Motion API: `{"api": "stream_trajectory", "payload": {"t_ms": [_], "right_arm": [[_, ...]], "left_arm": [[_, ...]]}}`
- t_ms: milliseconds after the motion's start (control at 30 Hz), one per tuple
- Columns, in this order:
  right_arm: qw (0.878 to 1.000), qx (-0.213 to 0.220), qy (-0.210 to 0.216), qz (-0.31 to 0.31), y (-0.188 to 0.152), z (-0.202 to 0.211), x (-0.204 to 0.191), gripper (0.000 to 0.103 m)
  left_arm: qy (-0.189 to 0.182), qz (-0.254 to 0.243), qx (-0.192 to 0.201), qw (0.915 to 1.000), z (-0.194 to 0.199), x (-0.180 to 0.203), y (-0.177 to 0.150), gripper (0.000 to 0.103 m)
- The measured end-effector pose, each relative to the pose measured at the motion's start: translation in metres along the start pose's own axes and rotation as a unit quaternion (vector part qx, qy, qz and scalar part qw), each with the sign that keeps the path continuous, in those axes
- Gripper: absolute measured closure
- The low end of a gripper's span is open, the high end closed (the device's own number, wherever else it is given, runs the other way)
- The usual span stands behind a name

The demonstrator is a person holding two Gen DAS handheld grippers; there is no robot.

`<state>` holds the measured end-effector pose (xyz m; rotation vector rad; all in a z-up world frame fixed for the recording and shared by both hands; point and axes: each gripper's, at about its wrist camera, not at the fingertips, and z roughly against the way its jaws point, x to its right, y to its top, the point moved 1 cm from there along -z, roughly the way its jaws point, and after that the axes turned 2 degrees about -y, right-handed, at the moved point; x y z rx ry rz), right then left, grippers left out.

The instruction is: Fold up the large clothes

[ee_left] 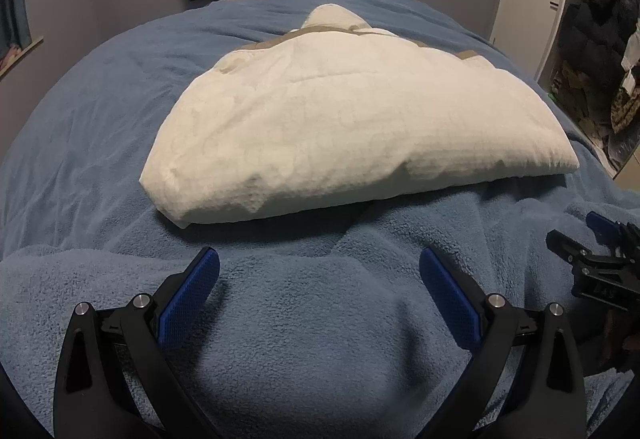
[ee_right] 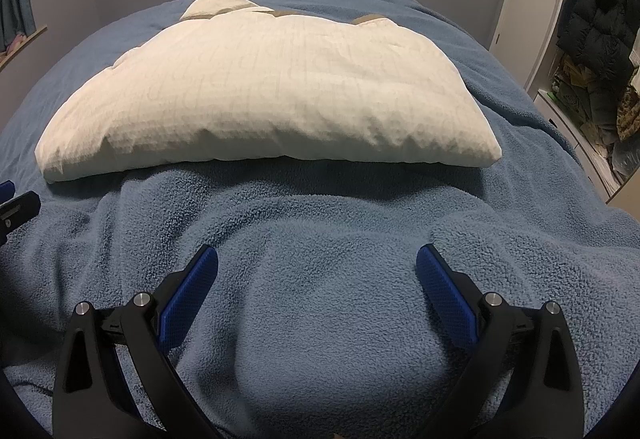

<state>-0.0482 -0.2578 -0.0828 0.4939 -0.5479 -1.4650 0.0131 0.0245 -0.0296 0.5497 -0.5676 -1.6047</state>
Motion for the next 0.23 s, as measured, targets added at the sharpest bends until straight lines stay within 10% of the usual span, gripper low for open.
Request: {"api": "stream_trajectory", "payload": {"t_ms": [233], "right_arm": [[1.000,-0.003,0.002,-0.002,0.0014,-0.0007,0.0029,0.008]], "left_arm": [[0.006,0.003,-0.006,1.0000,-0.0016,-0.0046,0.0021,0.007]]}}
